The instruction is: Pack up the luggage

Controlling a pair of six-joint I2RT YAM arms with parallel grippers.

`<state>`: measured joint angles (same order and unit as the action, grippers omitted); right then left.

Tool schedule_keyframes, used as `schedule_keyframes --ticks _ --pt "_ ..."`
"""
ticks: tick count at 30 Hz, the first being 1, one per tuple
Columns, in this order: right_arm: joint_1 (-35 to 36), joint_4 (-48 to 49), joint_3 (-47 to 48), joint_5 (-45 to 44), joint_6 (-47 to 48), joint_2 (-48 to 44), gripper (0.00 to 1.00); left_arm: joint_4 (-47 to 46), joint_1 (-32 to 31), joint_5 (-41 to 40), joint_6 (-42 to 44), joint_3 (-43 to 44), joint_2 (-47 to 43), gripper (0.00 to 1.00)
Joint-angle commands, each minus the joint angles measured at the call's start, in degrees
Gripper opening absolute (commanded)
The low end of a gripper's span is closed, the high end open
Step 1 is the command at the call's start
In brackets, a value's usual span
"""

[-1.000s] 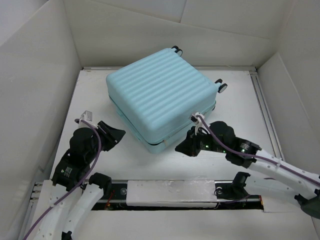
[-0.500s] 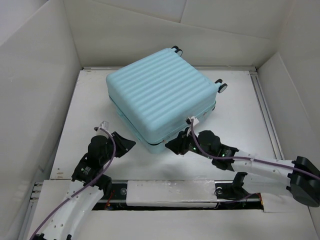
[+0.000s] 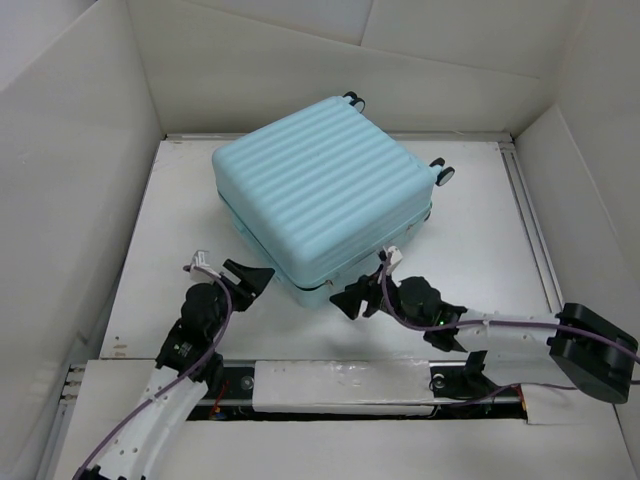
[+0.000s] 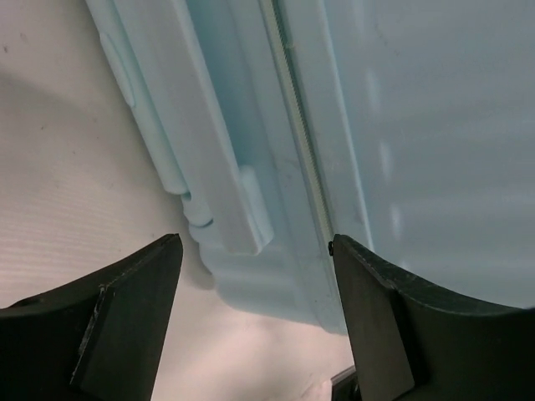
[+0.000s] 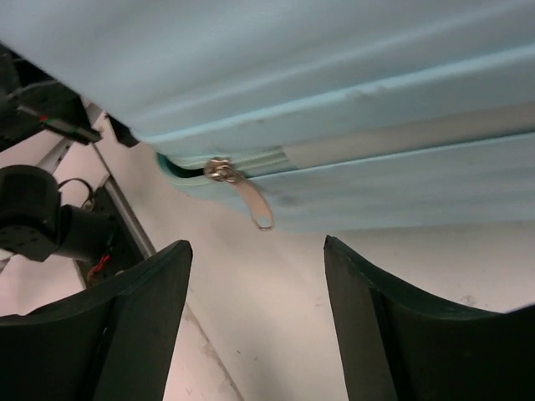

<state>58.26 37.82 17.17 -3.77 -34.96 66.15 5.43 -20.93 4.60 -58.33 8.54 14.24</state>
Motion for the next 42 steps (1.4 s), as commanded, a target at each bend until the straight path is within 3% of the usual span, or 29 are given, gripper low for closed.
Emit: schedule_keyframes --ticks 1,12,17,22,24,26,29,31,32,36,42 --pt "0.54 8.06 1.72 4.81 2.79 0.73 0.71 -6.65 -0.25 -3.54 -1.62 -0.45 2.01 0.69" --pt "-1.39 11.65 4.98 8.69 7.01 7.76 0.72 -14.83 -0.25 -4.43 0.58 1.84 19.33 0.55" --pt "-1.39 15.87 5.6 9.4 7.01 12.42 0.67 -19.92 0.27 -4.43 1.81 1.84 22.58 0.46" --pt "-1.39 26.39 4.28 9.92 5.25 15.23 0.51 -23.27 0.27 -4.43 4.18 1.84 24.07 0.44" --pt "-1.39 28.87 3.75 9.92 4.46 15.94 0.48 -23.27 0.27 -4.43 5.41 2.54 25.65 0.39" --pt "-1.39 30.72 3.75 9.92 3.85 16.47 0.39 -23.8 0.8 -4.43 5.42 2.54 28.03 0.36" --pt "-0.87 31.96 3.75 8.78 3.85 17.17 0.27 -27.22 2.03 -3.11 5.94 0.97 29.09 0.24" --pt "-0.35 31.96 3.75 6.6 3.85 17.17 0.19 -30.03 2.03 -0.74 5.94 -0.18 29.09 0.09" --pt "-0.34 29.35 3.75 5.45 3.85 15.95 0.12 -30.04 2.03 -0.12 5.94 -0.19 29.09 0.0" --pt "1.76 16.73 3.75 -0.52 3.85 9.56 0.0 -32.76 1.25 3.39 6.47 -1.58 28.3 0.0" --pt "4.85 -9.83 6.46 -8.97 3.85 -5.14 0.0 -38.03 -5.17 2.25 3.23 -2.12 29.96 0.0"
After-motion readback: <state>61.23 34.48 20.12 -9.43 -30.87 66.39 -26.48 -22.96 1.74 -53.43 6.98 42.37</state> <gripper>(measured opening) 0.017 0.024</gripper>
